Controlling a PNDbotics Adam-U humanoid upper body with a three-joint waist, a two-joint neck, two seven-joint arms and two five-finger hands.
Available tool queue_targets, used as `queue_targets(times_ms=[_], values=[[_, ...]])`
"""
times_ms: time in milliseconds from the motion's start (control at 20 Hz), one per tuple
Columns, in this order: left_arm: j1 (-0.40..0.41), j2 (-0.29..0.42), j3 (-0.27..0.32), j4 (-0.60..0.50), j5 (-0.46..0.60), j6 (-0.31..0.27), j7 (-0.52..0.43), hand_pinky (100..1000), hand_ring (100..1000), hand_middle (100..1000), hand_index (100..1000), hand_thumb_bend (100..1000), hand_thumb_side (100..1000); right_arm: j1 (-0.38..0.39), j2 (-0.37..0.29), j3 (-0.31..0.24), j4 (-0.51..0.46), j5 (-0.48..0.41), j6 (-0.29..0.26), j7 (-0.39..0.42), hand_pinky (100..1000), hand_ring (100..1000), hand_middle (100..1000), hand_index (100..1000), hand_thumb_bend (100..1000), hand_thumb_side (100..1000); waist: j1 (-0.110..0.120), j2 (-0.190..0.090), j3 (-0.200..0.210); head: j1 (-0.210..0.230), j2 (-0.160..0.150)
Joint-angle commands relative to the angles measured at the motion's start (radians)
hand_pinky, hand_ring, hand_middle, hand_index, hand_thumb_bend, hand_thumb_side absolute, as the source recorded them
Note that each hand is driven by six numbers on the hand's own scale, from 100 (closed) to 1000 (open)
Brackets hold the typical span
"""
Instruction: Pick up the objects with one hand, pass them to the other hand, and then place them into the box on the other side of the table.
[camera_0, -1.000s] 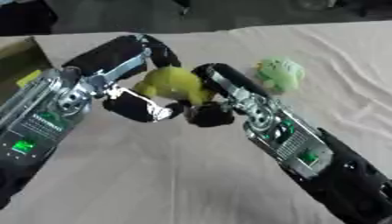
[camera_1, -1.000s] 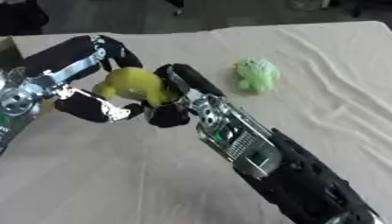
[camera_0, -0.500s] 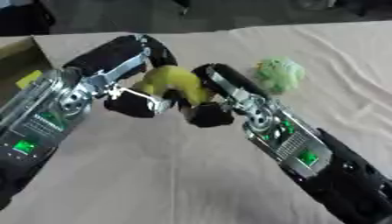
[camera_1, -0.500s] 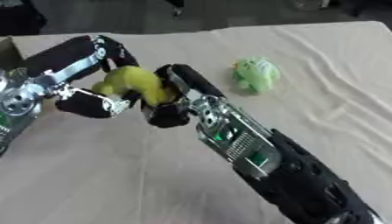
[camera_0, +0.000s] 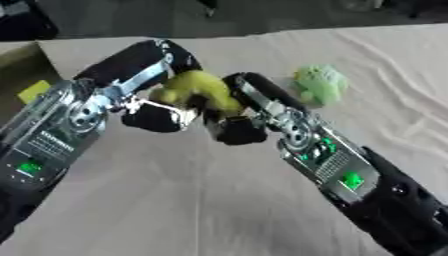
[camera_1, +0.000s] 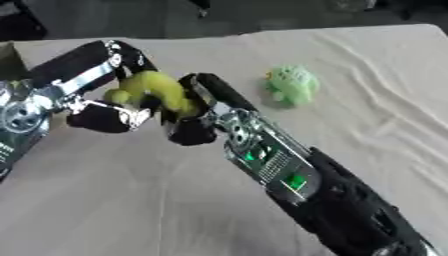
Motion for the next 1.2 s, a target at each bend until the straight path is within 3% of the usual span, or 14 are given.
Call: queue_targets(times_ms=[50,250,550,900,1200], values=[[-0.017,0.016,0.011,-0.015,0.020,0.004,0.019,549,597,472,579,100,235,-0.010,-0.002,-0.010,-0.011,-0.007,0.002,-0.018,657,479,411,487,100,100,0.000,-0.014,0.000,0.000,-0.008],[-0.014,0.018,0.013,-0.013,0.031,0.015,0.037,527,565,429,520,100,191,-0.008,-0.004,-0.013,-0.011,-0.013,0.007,-0.053,671,513,457,539,184,100,0.000,-0.013,-0.001,0.000,-0.005],[-0.002,0.041,0.029,-0.018,0.032,0.024,0.049,516,546,403,481,100,119,-0.006,-0.013,-0.013,-0.015,0.004,0.012,-0.063,713,595,572,660,335,202,0.000,-0.013,-0.001,0.000,-0.004],[0.038,0.099,0.070,-0.030,0.037,0.033,0.071,508,541,399,477,100,100,0.003,-0.035,-0.029,-0.032,0.024,0.021,-0.047,713,601,590,669,343,214,-0.001,-0.014,0.000,-0.001,-0.005],[0.093,0.152,0.145,-0.058,0.036,0.058,0.127,497,538,396,476,100,100,0.012,-0.057,-0.049,-0.054,0.023,0.029,-0.057,712,598,588,667,342,210,-0.002,-0.013,0.001,0.003,-0.003]])
